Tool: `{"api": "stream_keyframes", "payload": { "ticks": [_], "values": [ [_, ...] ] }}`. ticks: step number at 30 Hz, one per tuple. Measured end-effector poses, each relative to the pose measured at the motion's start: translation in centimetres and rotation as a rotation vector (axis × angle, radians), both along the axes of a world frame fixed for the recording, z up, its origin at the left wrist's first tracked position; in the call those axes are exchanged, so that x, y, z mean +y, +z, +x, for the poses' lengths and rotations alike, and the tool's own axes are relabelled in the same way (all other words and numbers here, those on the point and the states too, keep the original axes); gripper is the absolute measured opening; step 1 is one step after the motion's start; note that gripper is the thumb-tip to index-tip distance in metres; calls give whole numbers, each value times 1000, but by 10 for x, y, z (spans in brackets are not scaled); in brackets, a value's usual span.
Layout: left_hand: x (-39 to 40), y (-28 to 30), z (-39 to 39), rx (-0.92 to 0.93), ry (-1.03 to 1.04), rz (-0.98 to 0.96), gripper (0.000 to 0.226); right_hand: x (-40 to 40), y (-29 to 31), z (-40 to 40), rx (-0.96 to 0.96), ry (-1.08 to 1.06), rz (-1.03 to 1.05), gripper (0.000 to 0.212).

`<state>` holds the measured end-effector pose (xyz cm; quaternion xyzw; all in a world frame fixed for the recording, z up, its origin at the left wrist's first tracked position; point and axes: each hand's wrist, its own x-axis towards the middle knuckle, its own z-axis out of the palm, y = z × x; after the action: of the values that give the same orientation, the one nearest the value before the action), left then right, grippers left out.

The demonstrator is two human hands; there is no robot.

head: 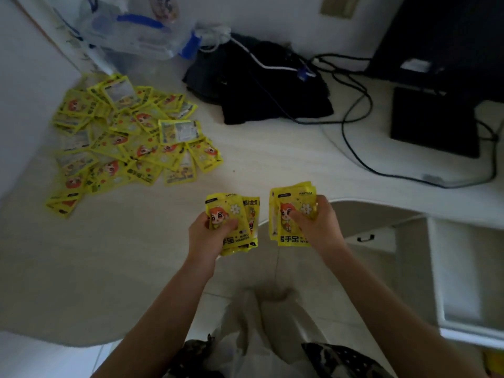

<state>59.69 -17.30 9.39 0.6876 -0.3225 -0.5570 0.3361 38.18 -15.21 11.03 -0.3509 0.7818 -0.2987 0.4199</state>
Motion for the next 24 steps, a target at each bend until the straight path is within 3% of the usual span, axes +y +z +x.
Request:
{"api": "stream_keyframes", "payload": {
  "ticks": [11,24],
  "values": [
    [92,0,-132,40,-260,14,25,149,-1,-122,-50,-287,-34,45],
    [249,-26,-319,39,-392,62,25,335,-14,-297,-35,-458,-24,49]
  ]
}}
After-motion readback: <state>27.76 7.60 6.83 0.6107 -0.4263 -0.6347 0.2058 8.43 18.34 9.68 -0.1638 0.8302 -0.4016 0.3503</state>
